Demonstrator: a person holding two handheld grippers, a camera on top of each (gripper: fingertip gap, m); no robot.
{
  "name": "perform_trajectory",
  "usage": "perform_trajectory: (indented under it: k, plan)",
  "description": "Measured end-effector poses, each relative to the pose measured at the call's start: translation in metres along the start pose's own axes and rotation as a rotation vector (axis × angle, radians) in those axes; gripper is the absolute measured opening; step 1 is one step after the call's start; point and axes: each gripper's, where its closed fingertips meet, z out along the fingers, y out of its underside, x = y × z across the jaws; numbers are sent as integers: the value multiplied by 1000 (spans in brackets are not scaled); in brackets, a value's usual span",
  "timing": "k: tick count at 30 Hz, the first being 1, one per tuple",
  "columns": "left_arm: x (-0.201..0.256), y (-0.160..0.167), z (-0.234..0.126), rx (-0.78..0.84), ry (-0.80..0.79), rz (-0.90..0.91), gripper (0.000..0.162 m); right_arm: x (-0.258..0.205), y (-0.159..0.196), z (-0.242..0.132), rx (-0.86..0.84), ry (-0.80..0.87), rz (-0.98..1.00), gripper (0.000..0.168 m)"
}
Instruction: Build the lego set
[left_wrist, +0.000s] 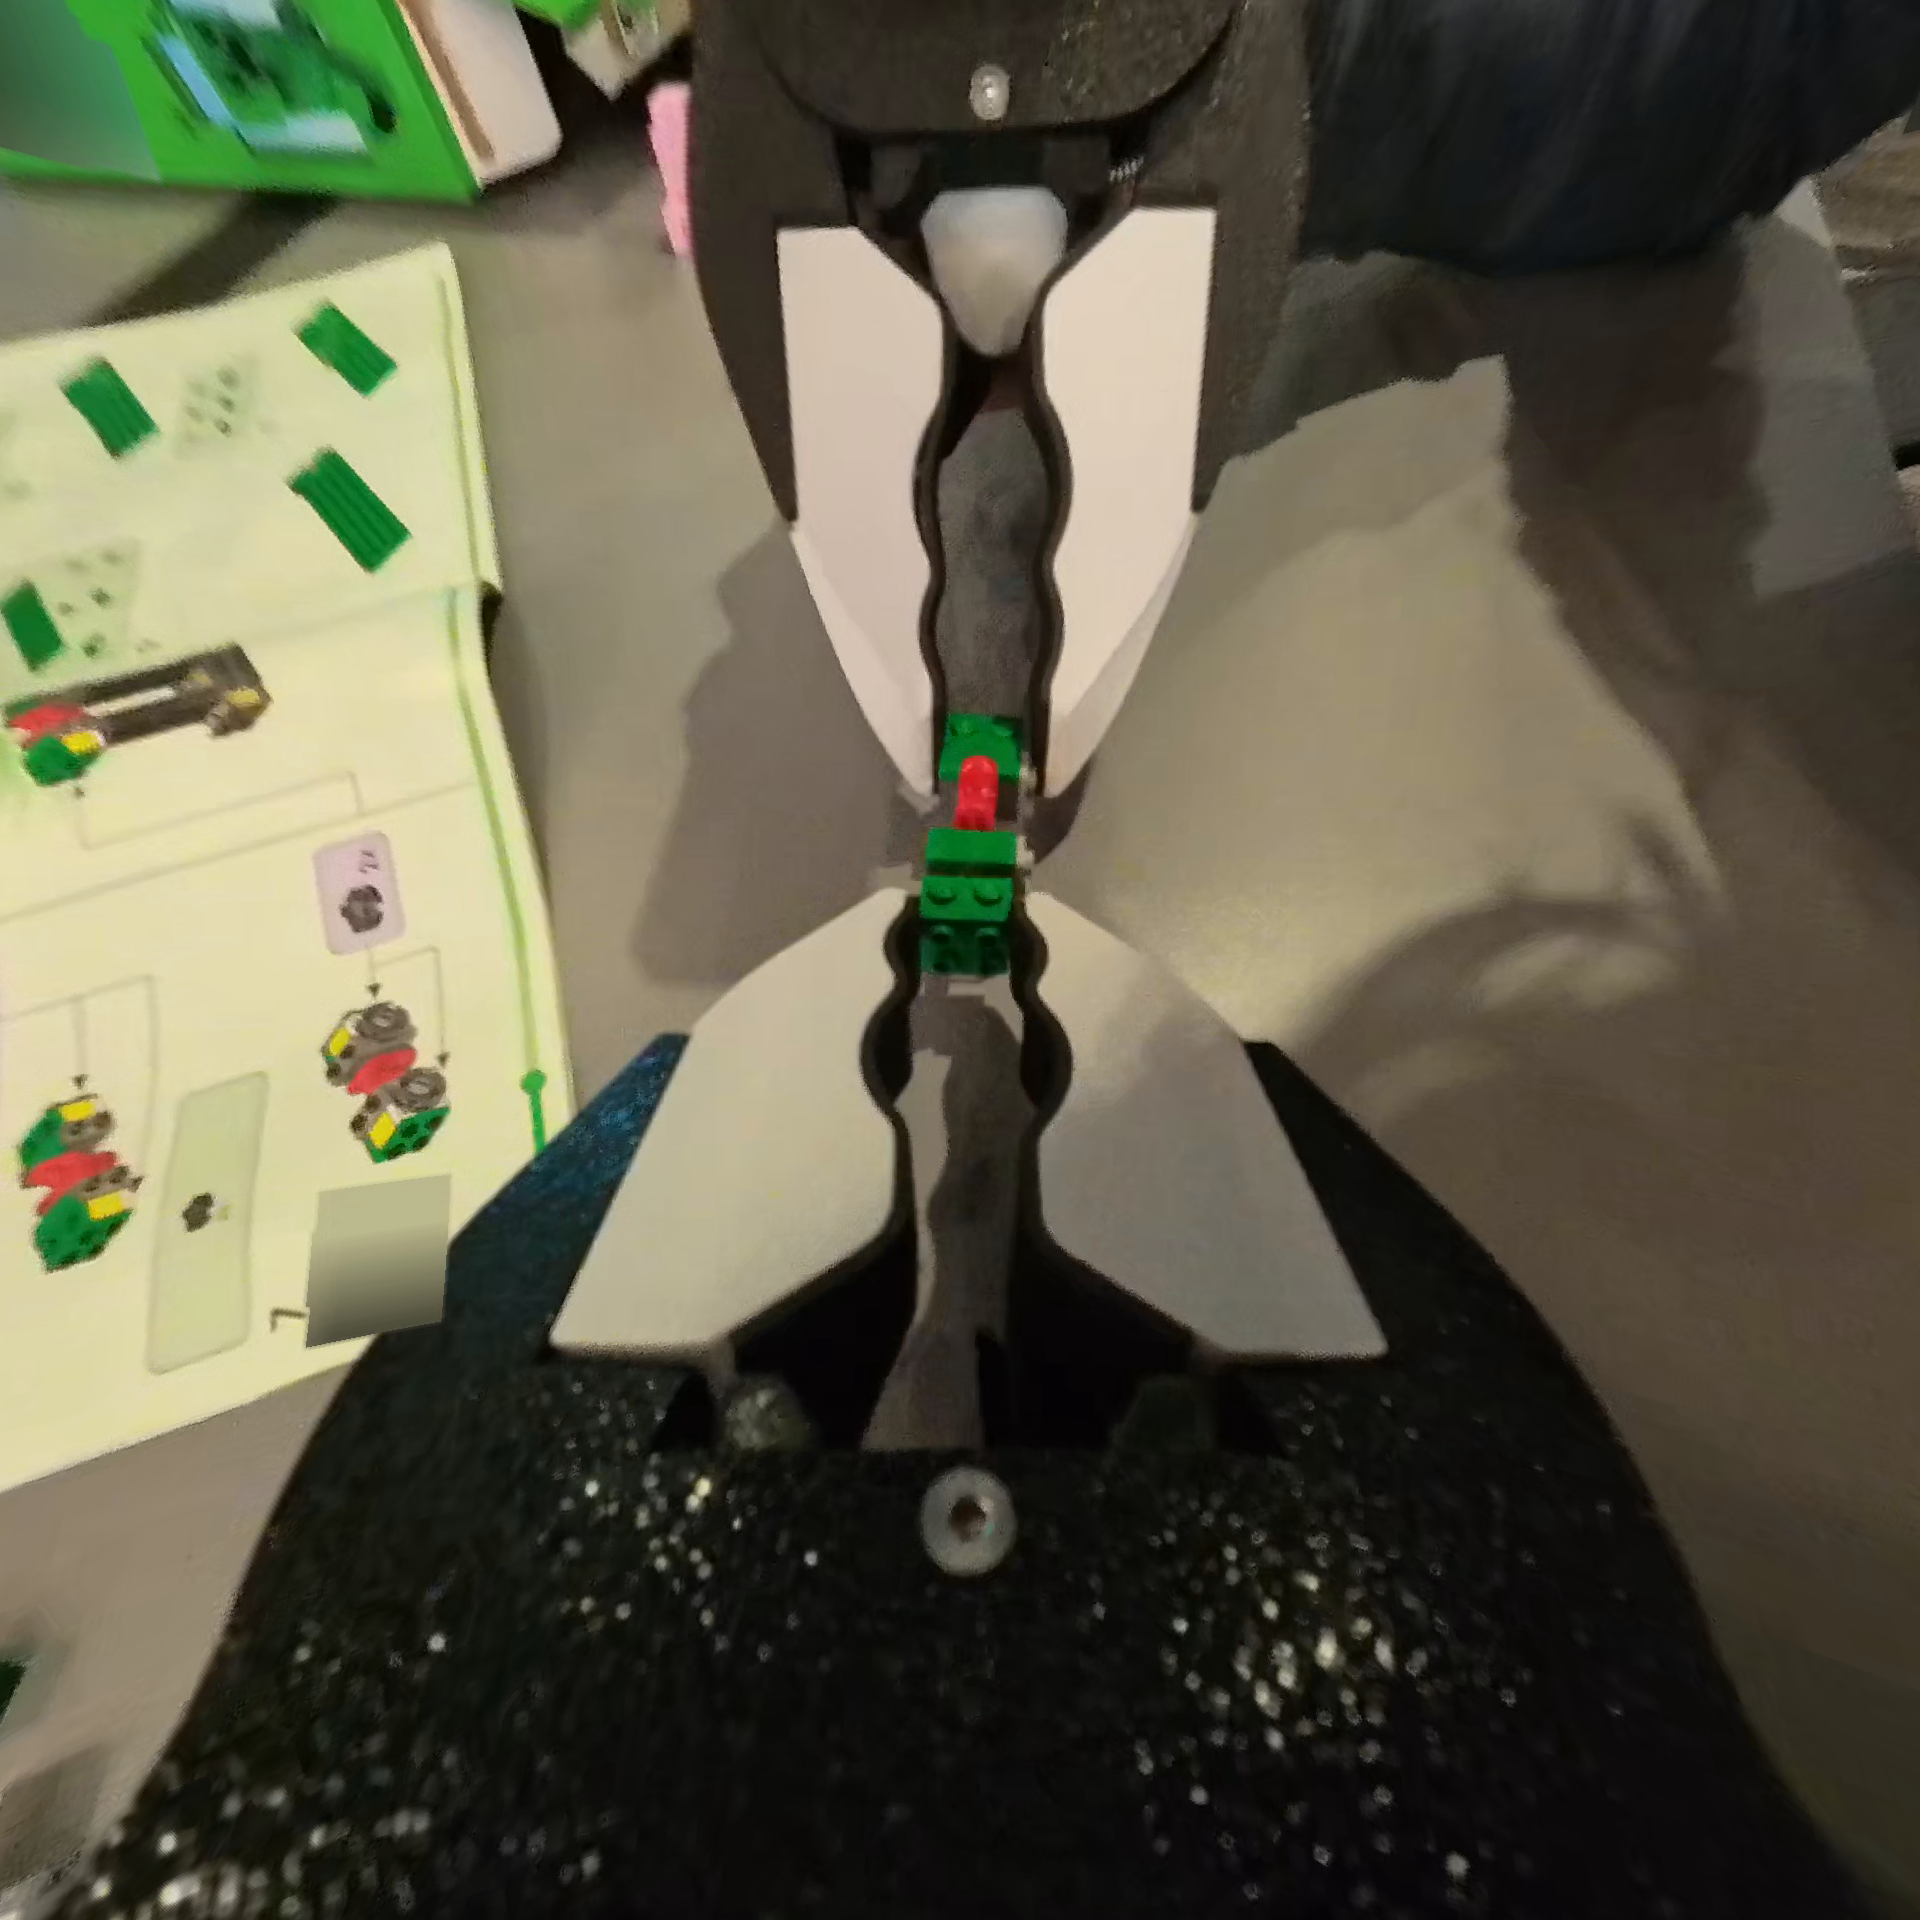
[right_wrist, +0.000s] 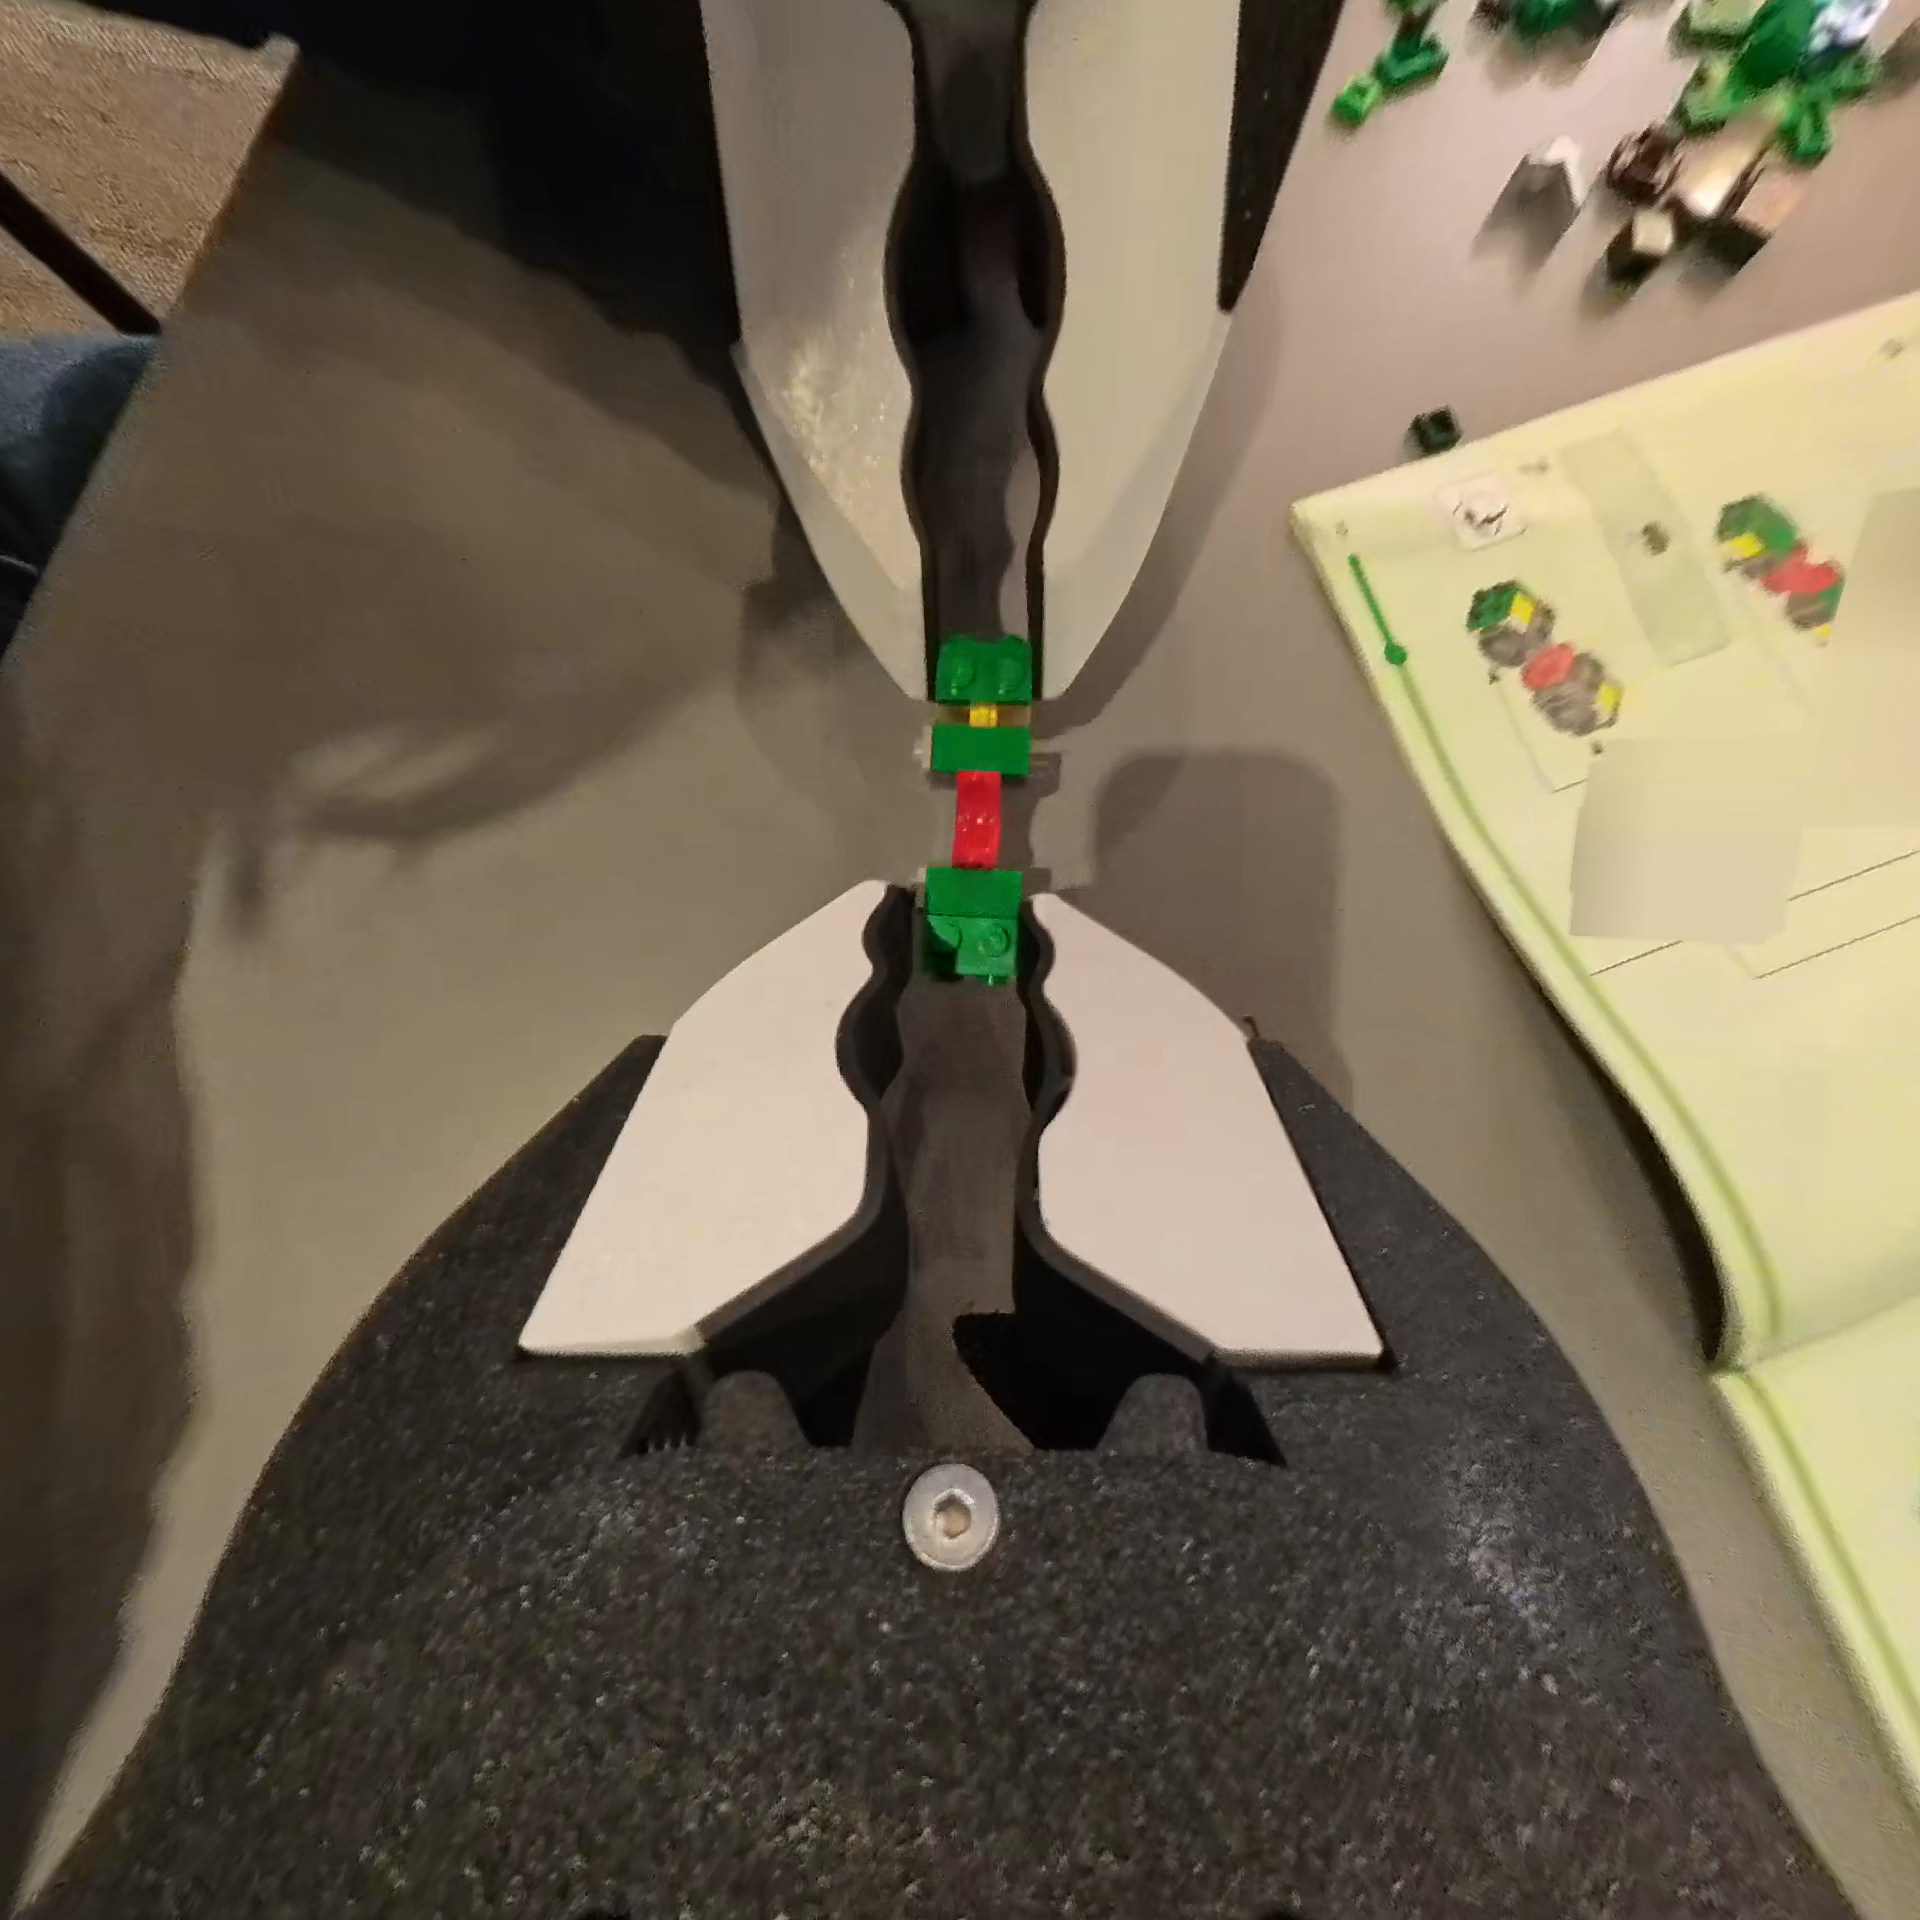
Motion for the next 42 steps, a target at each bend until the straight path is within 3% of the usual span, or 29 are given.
perform_trajectory:
  k: [1, 16, 30, 42]
  plan:
    - [0, 2, 2, -20, 14, -16, 16, 0, 3, 3, -5, -9, 13, 19]
    - [2, 11, 8, -99, 82, -82, 16, -1, 6, 9, -16, -45, 48, 19]
    - [-3, -9, -1, 57, 51, -88, 16, 2, -5, 6, 61, 10, -24, 19]
    - [-2, -9, 0, 48, 42, -48, 16, 3, -3, 9, 29, 32, -58, 19]
